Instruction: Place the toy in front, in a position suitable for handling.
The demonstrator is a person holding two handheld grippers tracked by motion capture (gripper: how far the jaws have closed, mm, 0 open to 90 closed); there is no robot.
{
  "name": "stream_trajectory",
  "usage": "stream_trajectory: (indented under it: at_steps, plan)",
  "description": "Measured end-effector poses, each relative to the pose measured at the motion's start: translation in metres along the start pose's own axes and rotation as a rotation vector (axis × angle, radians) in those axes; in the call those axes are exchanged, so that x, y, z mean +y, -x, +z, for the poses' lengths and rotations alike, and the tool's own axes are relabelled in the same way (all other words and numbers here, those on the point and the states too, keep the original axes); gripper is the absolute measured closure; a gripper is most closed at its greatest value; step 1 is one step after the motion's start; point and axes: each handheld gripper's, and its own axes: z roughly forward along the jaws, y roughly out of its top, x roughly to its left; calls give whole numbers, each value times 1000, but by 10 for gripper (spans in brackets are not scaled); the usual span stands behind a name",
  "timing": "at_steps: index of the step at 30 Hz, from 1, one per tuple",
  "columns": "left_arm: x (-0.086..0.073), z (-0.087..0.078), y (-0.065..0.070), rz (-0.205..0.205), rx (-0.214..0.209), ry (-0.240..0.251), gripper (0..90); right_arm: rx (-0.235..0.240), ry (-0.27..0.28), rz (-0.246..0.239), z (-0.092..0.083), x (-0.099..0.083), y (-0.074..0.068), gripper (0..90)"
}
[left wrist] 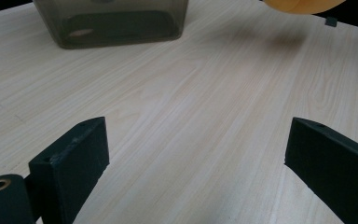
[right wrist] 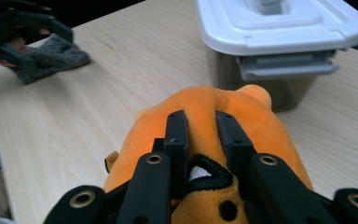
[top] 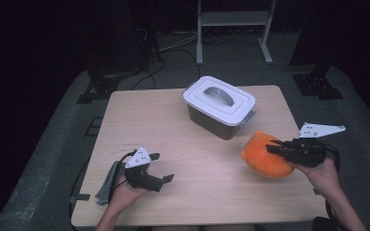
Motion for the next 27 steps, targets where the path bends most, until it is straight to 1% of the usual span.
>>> stream_trajectory:
  at_steps: [2, 6, 8, 11, 18, 21, 23, 27]
  plan:
    - [0, -1, 0, -7, -2, 8, 56, 18, 4, -18, -1, 7, -7, 754]
    - [0, -3, -2, -11, 0, 14, 56, 37, -9, -65, 1, 20, -19, 754]
    - [0, -3, -3, -10, 1, 15, 56, 54, -18, -83, 5, 25, -25, 754]
    - [-1, -5, -4, -21, -4, 22, 55, 89, -30, -116, 12, 33, -37, 754]
    - [-1, -10, -7, -28, 2, 34, 55, 164, -31, -176, 28, 47, -61, 753]
    - [-1, -13, -9, -33, 1, 42, 56, 197, -29, -191, 35, 53, -70, 753]
    - [0, -14, -9, -27, 5, 41, 56, 223, -23, -202, 41, 58, -75, 753]
    - [-1, -17, -10, -30, 14, 45, 56, 259, -16, -213, 49, 63, -83, 753]
